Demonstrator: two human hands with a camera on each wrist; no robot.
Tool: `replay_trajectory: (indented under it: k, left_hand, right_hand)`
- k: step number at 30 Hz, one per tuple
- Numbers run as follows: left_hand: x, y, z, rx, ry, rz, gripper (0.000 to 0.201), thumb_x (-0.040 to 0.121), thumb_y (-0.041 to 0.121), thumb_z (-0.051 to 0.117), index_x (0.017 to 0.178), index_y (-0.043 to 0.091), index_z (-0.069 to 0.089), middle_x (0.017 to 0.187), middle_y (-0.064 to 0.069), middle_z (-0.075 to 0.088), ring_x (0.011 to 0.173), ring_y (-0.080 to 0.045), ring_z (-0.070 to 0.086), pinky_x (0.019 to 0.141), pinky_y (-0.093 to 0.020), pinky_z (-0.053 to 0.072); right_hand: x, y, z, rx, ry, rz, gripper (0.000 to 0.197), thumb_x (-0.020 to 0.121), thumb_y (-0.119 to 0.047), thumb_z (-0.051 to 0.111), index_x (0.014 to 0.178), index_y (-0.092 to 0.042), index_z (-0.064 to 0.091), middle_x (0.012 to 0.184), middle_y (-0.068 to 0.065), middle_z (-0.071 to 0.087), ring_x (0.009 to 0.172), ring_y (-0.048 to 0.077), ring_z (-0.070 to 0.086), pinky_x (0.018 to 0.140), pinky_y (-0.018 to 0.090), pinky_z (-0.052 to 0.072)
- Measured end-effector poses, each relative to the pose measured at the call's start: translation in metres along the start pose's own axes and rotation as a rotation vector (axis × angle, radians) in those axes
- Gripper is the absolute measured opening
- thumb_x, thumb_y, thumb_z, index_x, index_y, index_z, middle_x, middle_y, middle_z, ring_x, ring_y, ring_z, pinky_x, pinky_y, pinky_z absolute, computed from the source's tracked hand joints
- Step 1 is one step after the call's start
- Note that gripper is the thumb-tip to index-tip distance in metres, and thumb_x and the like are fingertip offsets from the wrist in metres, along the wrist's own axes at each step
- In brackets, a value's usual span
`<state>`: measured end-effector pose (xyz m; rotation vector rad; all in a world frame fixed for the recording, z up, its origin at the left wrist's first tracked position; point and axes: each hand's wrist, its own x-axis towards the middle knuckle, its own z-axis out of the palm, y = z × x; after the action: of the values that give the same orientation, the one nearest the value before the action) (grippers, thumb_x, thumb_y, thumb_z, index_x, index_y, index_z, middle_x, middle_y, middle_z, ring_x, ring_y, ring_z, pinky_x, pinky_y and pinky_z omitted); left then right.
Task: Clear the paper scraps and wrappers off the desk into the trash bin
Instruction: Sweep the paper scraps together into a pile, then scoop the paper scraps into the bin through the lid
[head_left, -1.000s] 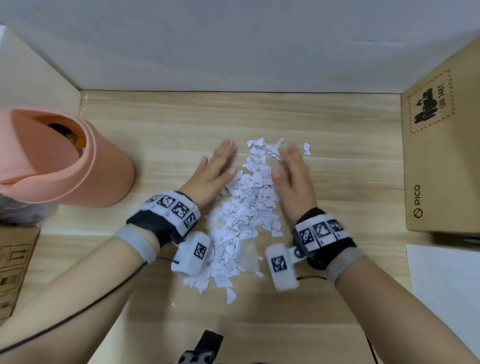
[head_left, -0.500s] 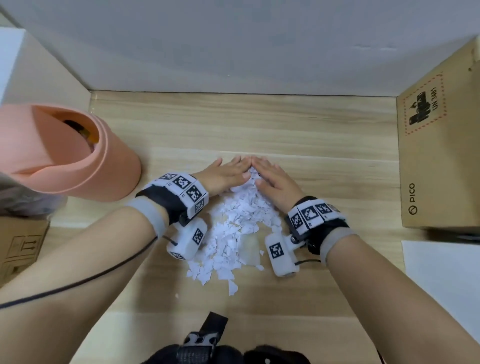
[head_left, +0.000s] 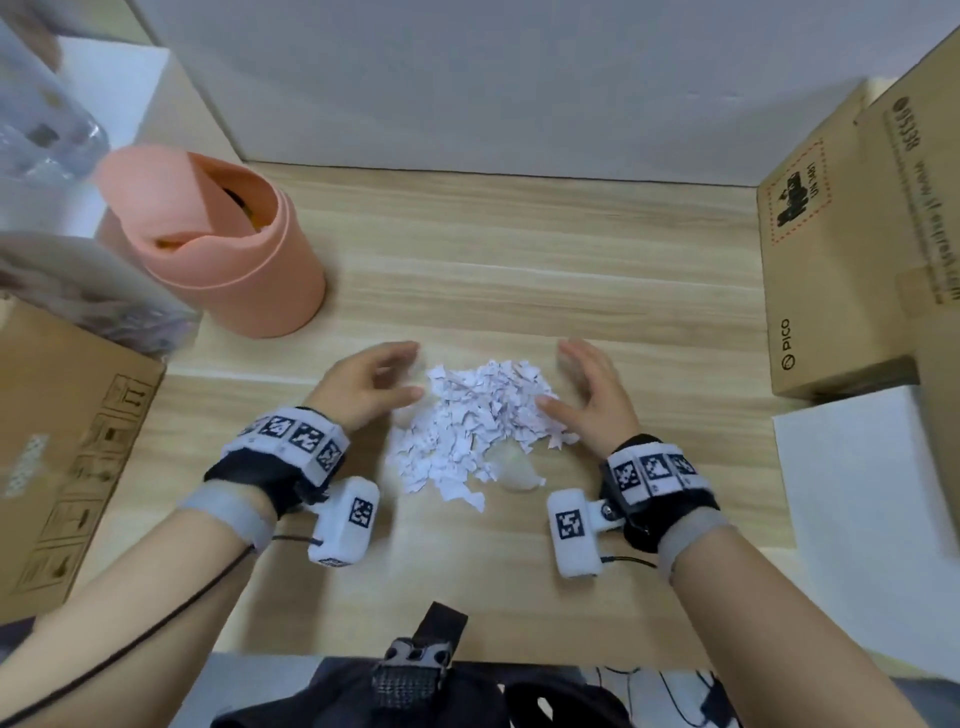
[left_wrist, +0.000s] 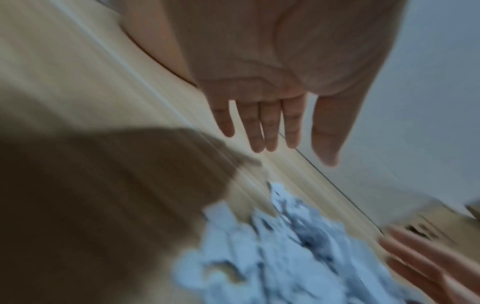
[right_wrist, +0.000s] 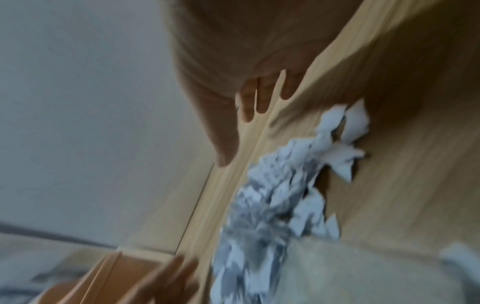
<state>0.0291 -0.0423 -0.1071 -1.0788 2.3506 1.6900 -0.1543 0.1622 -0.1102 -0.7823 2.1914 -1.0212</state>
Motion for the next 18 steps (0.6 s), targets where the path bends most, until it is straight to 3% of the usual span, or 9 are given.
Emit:
replay_trajectory:
  k: [1,3,6,8,10,14,16,18]
  left_hand:
    - [-0.008,-0.009,-0.008,0.050,0.070,-0.024,0.069,0.067,0.021,0.082,0.129,0.017,0.053,0.125,-0.001,0.056,0.115,-0.020,0.054,0.099,-0.026,0.038]
    - [-0.022,-0.025,-0.020,0.207,0.065,-0.090,0.094,0.043,0.033,0.092,0.127,0.021,0.050,0.115,-0.002,0.049,0.100,-0.024,0.053,0.093,-0.033,0.043]
    - [-0.039,-0.037,-0.012,0.387,-0.081,-0.168,0.112,0.038,0.024,0.095,0.134,0.026,0.038,0.124,-0.004,0.038,0.108,-0.023,0.047,0.099,-0.040,0.043]
    - [-0.043,-0.034,0.003,0.457,-0.104,-0.133,0.108,0.043,0.017,0.093,0.134,0.028,0.036,0.127,-0.001,0.037,0.110,-0.023,0.048,0.099,-0.040,0.043]
    - [-0.039,-0.028,0.018,0.469,-0.088,-0.082,0.096,0.046,0.013,0.091,0.128,0.025,0.042,0.116,0.004,0.041,0.101,-0.019,0.050,0.093,-0.033,0.043]
    - [-0.020,-0.014,0.035,0.398,-0.065,-0.044,0.065,0.052,0.013,0.089,0.105,0.019,0.053,0.091,0.005,0.047,0.081,-0.016,0.049,0.071,-0.025,0.038]
    - [-0.013,-0.008,0.041,0.361,-0.062,-0.035,0.059,0.053,0.012,0.089,0.098,0.020,0.052,0.083,0.007,0.046,0.076,-0.015,0.048,0.063,-0.023,0.036]
    - [-0.008,-0.006,0.042,0.284,-0.054,-0.037,0.060,0.052,0.008,0.089,0.096,0.019,0.050,0.081,0.005,0.047,0.073,-0.017,0.049,0.063,-0.024,0.040]
  right_hand:
    - [-0.005,0.003,-0.005,-0.026,0.035,0.032,0.077,0.068,-0.020,0.078,0.134,-0.020,0.041,0.143,0.007,0.032,0.128,0.010,0.030,0.109,0.022,0.023]
    - [-0.016,0.007,-0.010,-0.096,0.016,0.138,0.096,0.055,-0.020,0.086,0.136,-0.028,0.036,0.137,0.006,0.027,0.126,0.015,0.030,0.105,0.021,0.023]
    - [-0.031,0.009,-0.002,-0.192,-0.101,0.195,0.114,0.046,-0.017,0.089,0.140,-0.034,0.025,0.127,0.000,0.022,0.116,0.013,0.031,0.097,0.018,0.027]
    - [-0.035,0.007,0.011,-0.278,-0.157,0.130,0.120,0.044,-0.016,0.090,0.141,-0.036,0.022,0.121,-0.002,0.021,0.111,0.011,0.031,0.096,0.017,0.027]
    - [-0.037,0.003,0.024,-0.315,-0.186,0.087,0.120,0.046,-0.012,0.089,0.141,-0.037,0.020,0.121,-0.002,0.022,0.103,0.009,0.032,0.094,0.017,0.032]
    - [-0.033,-0.006,0.041,-0.245,-0.149,0.080,0.113,0.050,-0.005,0.087,0.139,-0.035,0.026,0.108,-0.005,0.026,0.069,0.004,0.040,0.079,0.023,0.046]
    - [-0.029,-0.010,0.044,-0.229,-0.141,0.085,0.109,0.052,-0.004,0.086,0.139,-0.034,0.028,0.105,-0.004,0.029,0.065,0.003,0.040,0.077,0.023,0.048]
    - [-0.026,-0.014,0.043,-0.245,-0.163,0.105,0.109,0.054,-0.004,0.085,0.139,-0.036,0.025,0.105,-0.004,0.029,0.066,0.005,0.041,0.080,0.023,0.048]
